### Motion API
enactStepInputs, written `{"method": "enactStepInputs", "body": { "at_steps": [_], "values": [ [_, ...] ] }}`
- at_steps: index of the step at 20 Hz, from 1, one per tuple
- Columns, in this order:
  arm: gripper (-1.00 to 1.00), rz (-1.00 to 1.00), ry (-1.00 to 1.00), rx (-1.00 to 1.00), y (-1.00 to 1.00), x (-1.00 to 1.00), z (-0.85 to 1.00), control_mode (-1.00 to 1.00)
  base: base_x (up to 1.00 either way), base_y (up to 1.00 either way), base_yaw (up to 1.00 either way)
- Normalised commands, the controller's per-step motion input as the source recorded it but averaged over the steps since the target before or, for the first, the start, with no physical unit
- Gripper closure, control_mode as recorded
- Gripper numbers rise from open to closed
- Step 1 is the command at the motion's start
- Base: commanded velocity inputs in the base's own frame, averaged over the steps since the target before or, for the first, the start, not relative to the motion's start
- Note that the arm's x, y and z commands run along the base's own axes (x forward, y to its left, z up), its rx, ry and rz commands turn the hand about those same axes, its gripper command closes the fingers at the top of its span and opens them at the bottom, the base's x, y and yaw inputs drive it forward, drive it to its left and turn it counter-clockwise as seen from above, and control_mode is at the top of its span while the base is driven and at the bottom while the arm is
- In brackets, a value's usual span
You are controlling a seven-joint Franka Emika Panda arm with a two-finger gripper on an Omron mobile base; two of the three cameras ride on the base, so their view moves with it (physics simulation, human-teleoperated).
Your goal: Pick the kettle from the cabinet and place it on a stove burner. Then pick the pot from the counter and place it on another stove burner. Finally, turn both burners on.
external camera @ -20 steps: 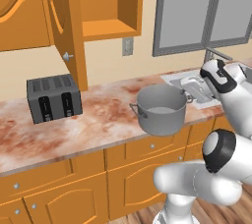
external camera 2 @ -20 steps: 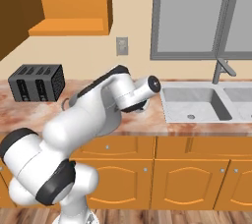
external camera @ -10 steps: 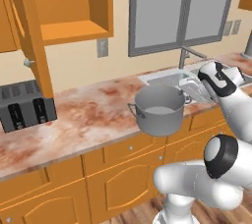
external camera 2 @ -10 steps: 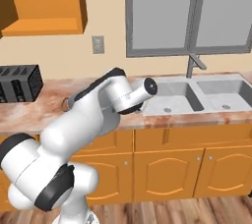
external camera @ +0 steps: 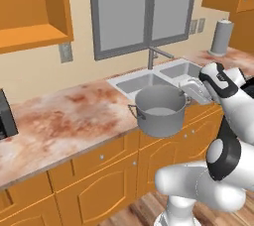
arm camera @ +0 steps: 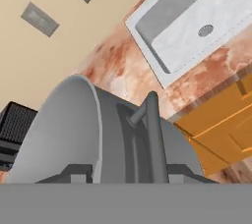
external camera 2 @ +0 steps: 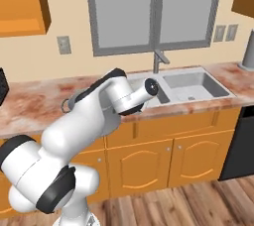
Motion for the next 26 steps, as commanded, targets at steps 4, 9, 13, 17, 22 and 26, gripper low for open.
{"method": "enactStepInputs", "body": {
  "at_steps": [4,9,13,17,22,26],
  "values": [
    [1.0,0.0,0.0,0.0,0.0,0.0,0.0,1.0,-0.11,-0.47,-0.31],
    [1.0,0.0,0.0,0.0,0.0,0.0,0.0,1.0,-0.16,-0.46,-0.34],
    [1.0,0.0,0.0,0.0,0.0,0.0,0.0,1.0,-0.18,-0.41,-0.4],
    [1.0,0.0,0.0,0.0,0.0,0.0,0.0,1.0,-0.17,-0.44,-0.42],
    [1.0,0.0,0.0,0.0,0.0,0.0,0.0,1.0,-0.17,-0.47,-0.44],
    [1.0,0.0,0.0,0.0,0.0,0.0,0.0,1.0,-0.17,-0.44,-0.44]
  ]
}}
